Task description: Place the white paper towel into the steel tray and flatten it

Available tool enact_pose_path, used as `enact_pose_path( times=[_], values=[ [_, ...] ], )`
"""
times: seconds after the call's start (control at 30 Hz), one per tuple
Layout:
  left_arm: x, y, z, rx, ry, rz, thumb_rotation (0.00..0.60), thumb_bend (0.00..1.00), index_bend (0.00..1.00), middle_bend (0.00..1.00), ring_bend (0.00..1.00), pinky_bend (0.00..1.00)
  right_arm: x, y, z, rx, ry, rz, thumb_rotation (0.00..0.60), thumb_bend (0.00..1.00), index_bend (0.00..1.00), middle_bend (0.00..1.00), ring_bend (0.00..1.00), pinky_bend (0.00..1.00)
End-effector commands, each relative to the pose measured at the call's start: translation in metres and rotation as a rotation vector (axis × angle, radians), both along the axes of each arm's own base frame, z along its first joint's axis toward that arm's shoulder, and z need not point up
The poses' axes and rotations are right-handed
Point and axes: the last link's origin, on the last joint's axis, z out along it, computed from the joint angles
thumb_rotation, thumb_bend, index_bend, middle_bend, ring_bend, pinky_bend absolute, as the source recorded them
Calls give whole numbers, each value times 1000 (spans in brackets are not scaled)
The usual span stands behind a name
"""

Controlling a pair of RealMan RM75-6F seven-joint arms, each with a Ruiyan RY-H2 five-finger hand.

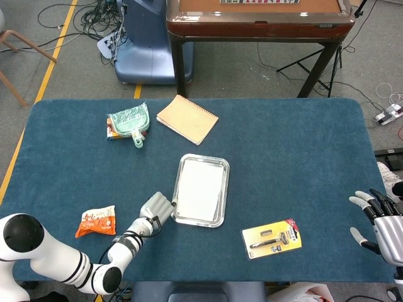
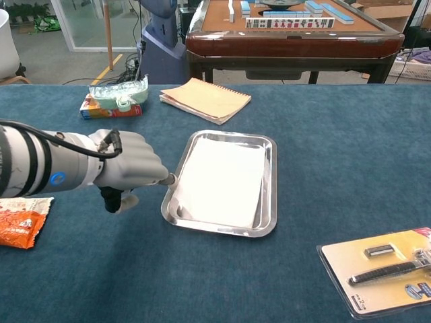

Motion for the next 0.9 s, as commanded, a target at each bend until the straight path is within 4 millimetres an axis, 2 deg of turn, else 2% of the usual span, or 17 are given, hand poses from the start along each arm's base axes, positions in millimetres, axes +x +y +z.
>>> enact_pose_path(
  times=[0.03,0.7,0.9],
  values=[
    [1,0,0,0,3,-1,600,524,127,977,975,946,0,0,0,1,0,2,600,261,248,199,82,184],
    [8,-4,-6,-16,-5,-11,600,523,127,976,975,945,-1,2,3,-7,1,-3,600,260,248,198,82,184],
    [6,-3,-3,-3,3,-7,600,520,127,976,974,946,0,2,3,-7,1,0,600,261,248,198,82,184]
  ],
)
